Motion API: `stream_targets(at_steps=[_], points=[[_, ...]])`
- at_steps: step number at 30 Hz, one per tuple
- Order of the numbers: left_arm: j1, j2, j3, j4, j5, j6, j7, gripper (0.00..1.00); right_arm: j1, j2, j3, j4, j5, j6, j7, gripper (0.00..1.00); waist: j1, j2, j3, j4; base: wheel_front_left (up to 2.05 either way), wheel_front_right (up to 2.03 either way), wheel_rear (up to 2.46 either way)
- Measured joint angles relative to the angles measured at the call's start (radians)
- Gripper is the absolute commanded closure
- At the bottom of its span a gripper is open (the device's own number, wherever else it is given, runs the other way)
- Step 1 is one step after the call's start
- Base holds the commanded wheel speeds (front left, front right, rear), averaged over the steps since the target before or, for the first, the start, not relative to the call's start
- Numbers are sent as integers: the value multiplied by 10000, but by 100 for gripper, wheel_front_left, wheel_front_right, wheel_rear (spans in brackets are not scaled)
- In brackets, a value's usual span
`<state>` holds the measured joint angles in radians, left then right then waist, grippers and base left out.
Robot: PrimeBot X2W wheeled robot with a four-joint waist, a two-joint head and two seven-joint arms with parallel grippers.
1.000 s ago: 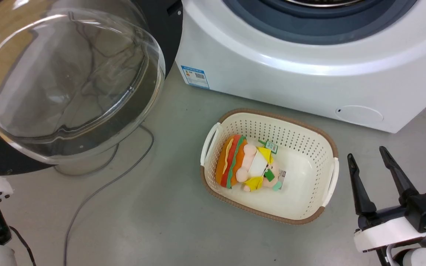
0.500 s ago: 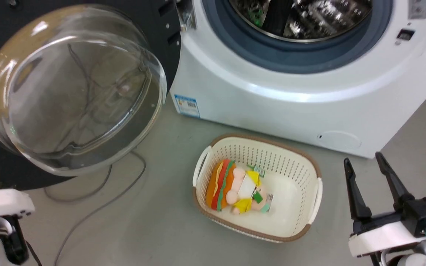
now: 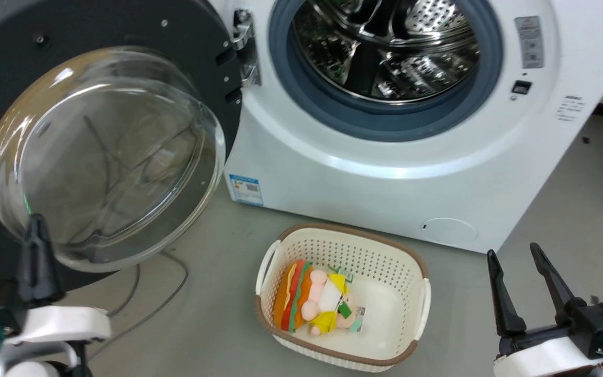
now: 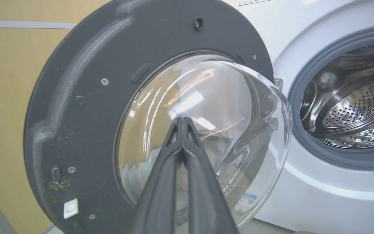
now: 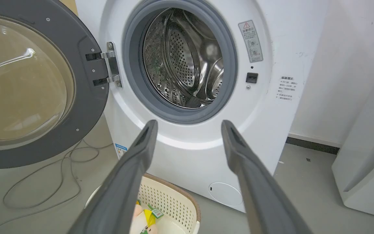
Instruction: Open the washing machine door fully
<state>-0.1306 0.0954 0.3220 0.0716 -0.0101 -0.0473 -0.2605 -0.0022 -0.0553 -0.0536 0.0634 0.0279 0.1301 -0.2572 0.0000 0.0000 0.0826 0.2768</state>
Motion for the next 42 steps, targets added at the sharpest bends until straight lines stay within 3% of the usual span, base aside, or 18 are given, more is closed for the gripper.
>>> stream_targets(at_steps=[1, 2, 3, 18, 34, 35, 42], points=[[99, -40, -98, -63, 0, -15, -2, 100, 26, 2, 0, -4, 19, 0, -2, 0, 0, 0, -55, -57, 0, 0, 0], [173, -100, -211, -107, -8, -65, -2, 80, 52, 2, 0, -4, 44, 0, 0, 0, 0, 0, -112, -113, 0, 0, 0], [269, -144, -336, -146, -44, -125, -2, 0, 69, 4, 2, -6, 71, 0, -2, 0, 0, 0, -165, -170, 0, 0, 0], [1272, -397, -1893, -460, -198, -443, 0, 0, 439, 10, -71, -290, 176, 0, -2, 0, -1, 0, -719, -1404, 0, 0, 0], [1744, -447, -2159, -77, -441, -157, 0, 0, 772, 12, -42, -439, 368, 0, 0, 0, 0, 0, -966, -2733, 0, 0, 0], [1749, -449, -2140, -50, -460, -146, 0, 100, 770, 10, -40, -437, 366, -2, 2, 100, -1, 0, -975, -2775, 0, 0, 0], [1740, -460, -2157, -50, -458, -144, 48, 100, 764, 8, -42, -428, 364, -2, 27, 100, -1, 0, -973, -2781, 0, 0, 0]])
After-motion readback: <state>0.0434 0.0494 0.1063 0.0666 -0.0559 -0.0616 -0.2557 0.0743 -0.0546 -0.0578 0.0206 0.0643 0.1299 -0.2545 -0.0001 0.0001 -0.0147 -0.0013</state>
